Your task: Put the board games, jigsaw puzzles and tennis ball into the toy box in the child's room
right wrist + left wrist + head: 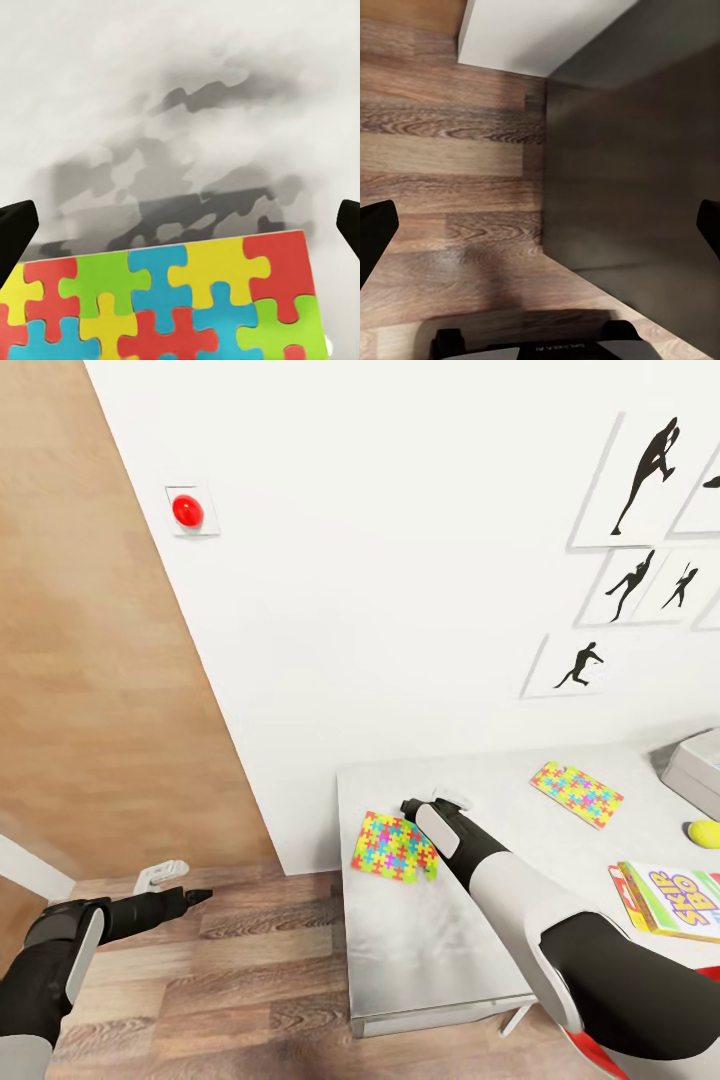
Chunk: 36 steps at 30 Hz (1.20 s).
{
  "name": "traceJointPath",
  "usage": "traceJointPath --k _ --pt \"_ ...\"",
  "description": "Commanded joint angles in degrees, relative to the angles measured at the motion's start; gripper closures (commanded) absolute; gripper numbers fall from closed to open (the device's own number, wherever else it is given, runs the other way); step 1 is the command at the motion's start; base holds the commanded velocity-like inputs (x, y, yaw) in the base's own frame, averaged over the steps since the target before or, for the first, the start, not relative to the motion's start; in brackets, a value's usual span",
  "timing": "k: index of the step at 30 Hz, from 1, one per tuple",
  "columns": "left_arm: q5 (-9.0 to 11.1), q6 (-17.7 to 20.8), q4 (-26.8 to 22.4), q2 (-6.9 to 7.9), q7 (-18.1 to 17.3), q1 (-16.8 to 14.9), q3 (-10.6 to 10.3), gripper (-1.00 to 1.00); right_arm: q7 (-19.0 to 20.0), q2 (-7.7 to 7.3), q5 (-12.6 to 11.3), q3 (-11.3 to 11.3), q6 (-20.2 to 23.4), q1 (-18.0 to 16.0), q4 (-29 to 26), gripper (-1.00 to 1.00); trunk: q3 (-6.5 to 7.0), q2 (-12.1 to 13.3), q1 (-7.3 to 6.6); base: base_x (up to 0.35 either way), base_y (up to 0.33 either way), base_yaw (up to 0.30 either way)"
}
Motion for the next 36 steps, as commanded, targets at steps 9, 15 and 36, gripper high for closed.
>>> traceJointPath --k 9,15,36 --pt "0.1 0.4 -0.1 -0.14 -0.2 0.0 0.1 -1.00 -0.4 0.05 -0.3 0.4 0.4 0.0 -0.1 -1.00 -0.16 -0.1 0.03 0.000 0.000 0.000" --pt "0.1 0.4 0.0 -0.23 -0.2 0.0 0.1 -1.00 -0.4 0.03 -0.3 0.4 0.4 0.0 -0.1 -1.00 -0.55 -0.1 0.03 0.000 0.000 0.000" --pt "0.1 0.4 0.0 -0.27 -0.2 0.0 0.1 -1.00 -0.4 0.04 -0.3 0.5 0.4 -0.1 -0.1 -1.00 -2.48 -0.1 0.03 0.000 0.000 0.000"
